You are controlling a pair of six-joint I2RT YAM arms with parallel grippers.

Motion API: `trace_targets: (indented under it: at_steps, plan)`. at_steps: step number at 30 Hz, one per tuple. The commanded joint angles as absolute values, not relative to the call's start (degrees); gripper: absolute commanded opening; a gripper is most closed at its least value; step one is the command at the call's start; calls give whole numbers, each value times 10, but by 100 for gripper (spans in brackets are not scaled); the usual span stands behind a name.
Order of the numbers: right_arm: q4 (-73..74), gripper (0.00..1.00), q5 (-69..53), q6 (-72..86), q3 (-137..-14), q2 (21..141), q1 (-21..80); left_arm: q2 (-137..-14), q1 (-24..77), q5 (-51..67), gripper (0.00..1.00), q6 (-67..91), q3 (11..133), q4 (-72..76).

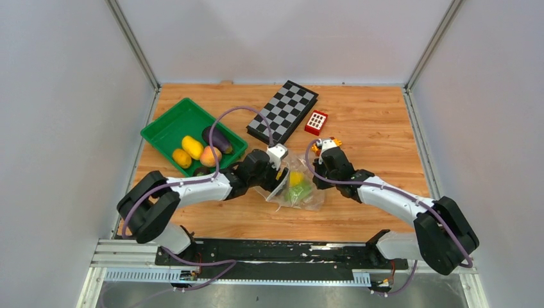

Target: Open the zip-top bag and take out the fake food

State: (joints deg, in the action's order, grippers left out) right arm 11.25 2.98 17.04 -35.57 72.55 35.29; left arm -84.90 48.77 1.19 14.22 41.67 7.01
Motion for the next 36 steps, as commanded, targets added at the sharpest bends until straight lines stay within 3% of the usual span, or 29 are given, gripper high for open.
trace_targets:
  at_steps: [1,6,9,13,15,21,27,36]
  plan:
    - [82,0,27,163,-352,731,353,-895,491,44,85,94,447,110]
    - [74,0,29,164,-346,727,353,-936,492,52,80,105,453,124]
    - [72,0,30,164,-345,728,353,-935,492,57,68,110,448,134]
    - [72,0,36,164,-342,727,353,-908,492,52,44,112,439,126]
    - [71,0,42,165,-340,724,354,-886,492,47,38,112,432,113]
    - [75,0,69,170,-337,716,354,-809,492,13,31,126,424,26]
    - [82,0,105,182,-332,708,352,-713,492,1,31,138,432,-112]
    - [82,0,129,191,-328,706,352,-596,491,-169,30,184,483,-357]
